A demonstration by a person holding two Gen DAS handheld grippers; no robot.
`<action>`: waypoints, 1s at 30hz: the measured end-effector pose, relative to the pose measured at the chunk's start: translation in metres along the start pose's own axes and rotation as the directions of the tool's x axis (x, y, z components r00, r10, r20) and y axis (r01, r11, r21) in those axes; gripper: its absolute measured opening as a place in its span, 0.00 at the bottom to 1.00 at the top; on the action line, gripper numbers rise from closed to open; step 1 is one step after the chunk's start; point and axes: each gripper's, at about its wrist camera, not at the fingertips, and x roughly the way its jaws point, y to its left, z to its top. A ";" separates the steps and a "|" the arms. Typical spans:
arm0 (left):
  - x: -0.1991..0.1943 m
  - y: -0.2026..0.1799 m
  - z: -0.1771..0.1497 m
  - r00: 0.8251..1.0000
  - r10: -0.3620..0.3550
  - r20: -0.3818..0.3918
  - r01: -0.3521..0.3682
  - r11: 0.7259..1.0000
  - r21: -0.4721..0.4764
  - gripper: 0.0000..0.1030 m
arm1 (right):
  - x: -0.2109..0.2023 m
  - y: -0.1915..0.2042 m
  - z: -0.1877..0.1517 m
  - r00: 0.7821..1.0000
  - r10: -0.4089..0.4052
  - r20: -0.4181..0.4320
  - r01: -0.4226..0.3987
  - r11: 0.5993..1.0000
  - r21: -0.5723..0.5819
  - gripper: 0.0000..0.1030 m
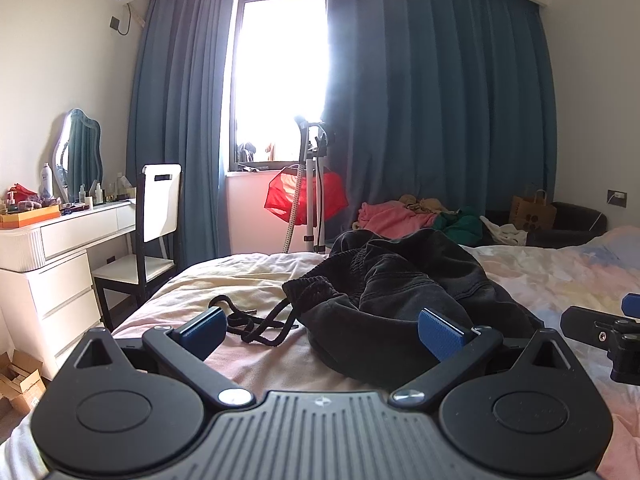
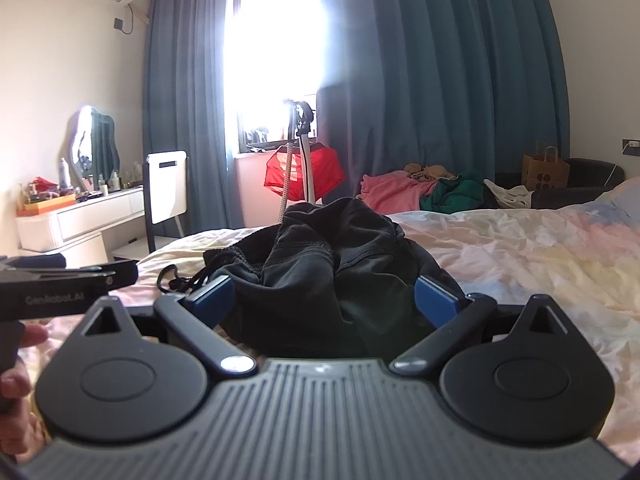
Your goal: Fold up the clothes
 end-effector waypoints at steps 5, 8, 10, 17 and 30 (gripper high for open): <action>0.001 0.004 0.000 1.000 0.011 0.002 -0.011 1.000 -0.018 0.99 | -0.001 -0.001 -0.001 1.000 0.006 0.005 -0.006 1.000 0.008 0.90; 0.001 0.003 0.000 1.000 -0.015 -0.001 0.015 1.000 -0.012 0.96 | -0.002 -0.001 -0.002 1.000 -0.013 0.016 0.013 1.000 -0.008 0.86; 0.002 0.002 -0.001 0.999 -0.038 -0.006 0.038 0.999 -0.006 0.91 | -0.001 -0.001 -0.002 1.000 -0.015 0.018 0.015 1.000 -0.007 0.82; 0.003 0.002 -0.003 0.998 -0.065 -0.009 0.065 0.998 -0.014 0.61 | -0.001 -0.008 -0.004 0.999 0.012 0.030 -0.013 0.998 0.062 0.67; 0.045 0.009 0.004 0.976 -0.161 -0.145 0.151 0.986 -0.077 0.52 | -0.007 -0.007 0.002 1.000 0.022 -0.013 -0.020 0.992 0.121 0.26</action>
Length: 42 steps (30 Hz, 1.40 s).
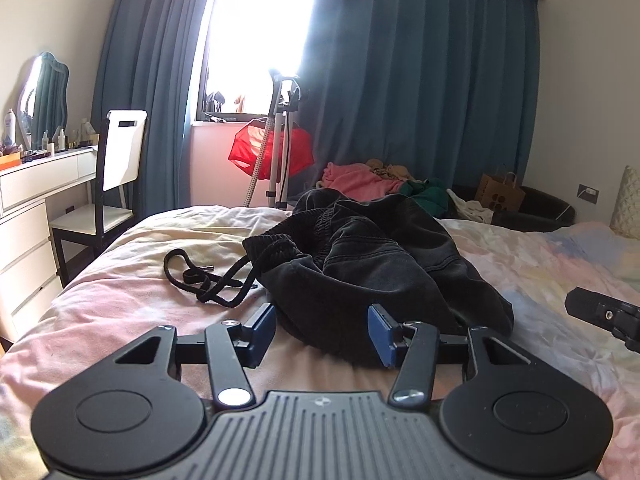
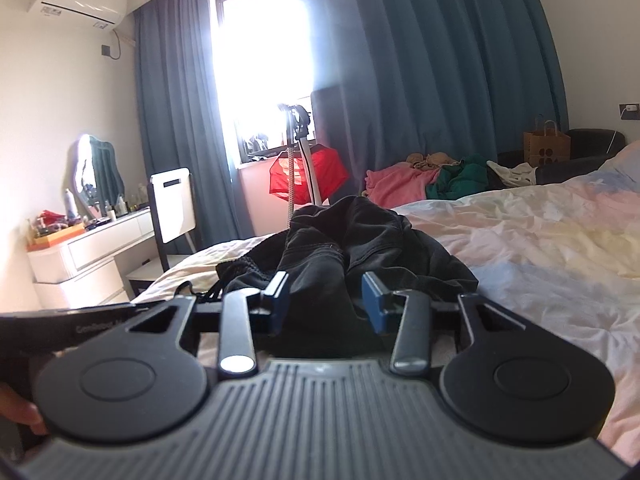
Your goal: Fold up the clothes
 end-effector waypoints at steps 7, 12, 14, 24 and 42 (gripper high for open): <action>0.105 -0.011 0.075 0.999 -0.043 0.033 0.041 0.998 0.048 0.75 | 0.011 -0.019 -0.005 0.995 -0.065 -0.073 0.069 0.996 0.064 0.17; 0.208 -0.029 0.115 0.998 -0.024 0.062 0.015 0.990 0.139 0.82 | 0.035 -0.038 -0.015 0.986 -0.097 -0.138 0.111 0.988 0.102 0.17; 0.253 -0.036 0.126 0.999 -0.023 0.046 0.014 0.984 0.176 0.82 | 0.043 -0.042 -0.018 0.985 -0.099 -0.143 0.114 0.988 0.100 0.18; 0.427 -0.040 0.139 0.990 0.046 -0.136 -0.007 0.963 0.269 0.78 | 0.093 -0.065 -0.037 0.977 -0.112 -0.181 0.131 0.986 0.099 0.22; 0.253 -0.112 0.086 0.968 -0.232 -0.090 0.247 0.842 0.480 0.01 | 0.073 -0.080 -0.022 0.983 -0.162 -0.091 0.173 0.976 0.129 0.22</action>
